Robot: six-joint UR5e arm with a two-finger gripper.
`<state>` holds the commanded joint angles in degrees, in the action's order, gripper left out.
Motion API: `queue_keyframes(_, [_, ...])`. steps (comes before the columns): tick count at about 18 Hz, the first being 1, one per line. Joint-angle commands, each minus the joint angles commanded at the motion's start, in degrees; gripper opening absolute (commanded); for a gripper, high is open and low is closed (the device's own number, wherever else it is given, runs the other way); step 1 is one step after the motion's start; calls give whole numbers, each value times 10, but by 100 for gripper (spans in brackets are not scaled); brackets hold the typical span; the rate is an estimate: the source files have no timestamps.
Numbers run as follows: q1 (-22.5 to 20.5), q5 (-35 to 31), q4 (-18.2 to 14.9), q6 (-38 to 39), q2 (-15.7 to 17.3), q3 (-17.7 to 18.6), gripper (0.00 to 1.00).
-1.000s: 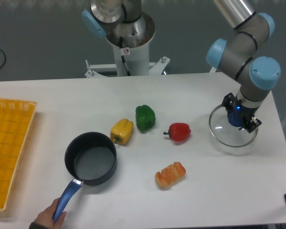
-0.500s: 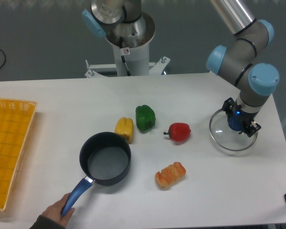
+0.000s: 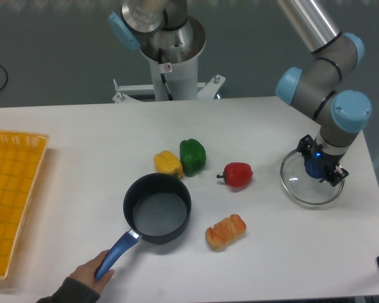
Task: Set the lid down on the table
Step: 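Set the glass lid flat on the table beside the red pepper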
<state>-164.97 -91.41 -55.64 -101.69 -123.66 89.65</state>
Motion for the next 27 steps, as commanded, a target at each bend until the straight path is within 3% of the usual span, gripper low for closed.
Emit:
queue_keyframes(19, [2,0,1,0,-7,-1,66])
queue_keyframes(22, [2,0,1,0,-7,0,74])
queue_keyframes(26, [2,0,1,-5,-5,0,98])
queue_keyframes(27, [3,0,1,-7,-3,1,100])
